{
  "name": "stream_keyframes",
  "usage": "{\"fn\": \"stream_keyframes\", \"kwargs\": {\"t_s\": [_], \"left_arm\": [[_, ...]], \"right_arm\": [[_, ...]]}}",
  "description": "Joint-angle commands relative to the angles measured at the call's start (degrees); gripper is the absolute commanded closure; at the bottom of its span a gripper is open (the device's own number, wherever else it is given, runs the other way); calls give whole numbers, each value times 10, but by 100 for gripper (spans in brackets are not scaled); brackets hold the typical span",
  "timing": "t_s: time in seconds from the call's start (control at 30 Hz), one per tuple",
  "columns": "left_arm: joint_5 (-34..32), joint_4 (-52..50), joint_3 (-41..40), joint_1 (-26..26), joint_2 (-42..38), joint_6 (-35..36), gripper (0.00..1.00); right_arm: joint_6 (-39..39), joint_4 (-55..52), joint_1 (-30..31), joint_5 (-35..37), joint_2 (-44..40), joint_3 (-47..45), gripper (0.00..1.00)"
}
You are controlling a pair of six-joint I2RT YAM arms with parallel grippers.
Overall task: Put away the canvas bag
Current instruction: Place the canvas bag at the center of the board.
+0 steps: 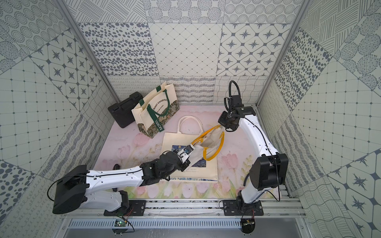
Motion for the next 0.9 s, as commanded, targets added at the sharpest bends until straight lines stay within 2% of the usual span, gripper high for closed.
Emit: {"fn": "stream_keyframes", "kwargs": {"t_s": [0.0, 0.17, 0.27, 0.4, 0.6, 0.77, 0.87], "left_arm": [[23, -10, 5, 36, -33, -43, 100], [70, -28, 15, 93, -59, -80, 100], [113, -62, 34, 144, -51, -121, 100], [180, -81, 45, 214, -23, -167, 100], [253, -62, 55, 287, 12, -201, 100], [327, -93, 107, 335, 67, -223, 100], [341, -78, 109, 346, 74, -227, 100]], "right_arm": [[-17, -10, 3, -11, -47, -5, 100], [-37, -42, 3, -40, -81, 4, 100], [-36, -61, 3, -73, -97, -3, 100], [-13, -82, 9, -86, -127, -29, 100], [36, -94, 32, -131, -162, -75, 100], [72, -87, 61, -162, -180, -101, 100], [76, -83, 66, -163, -189, -102, 92]]}}
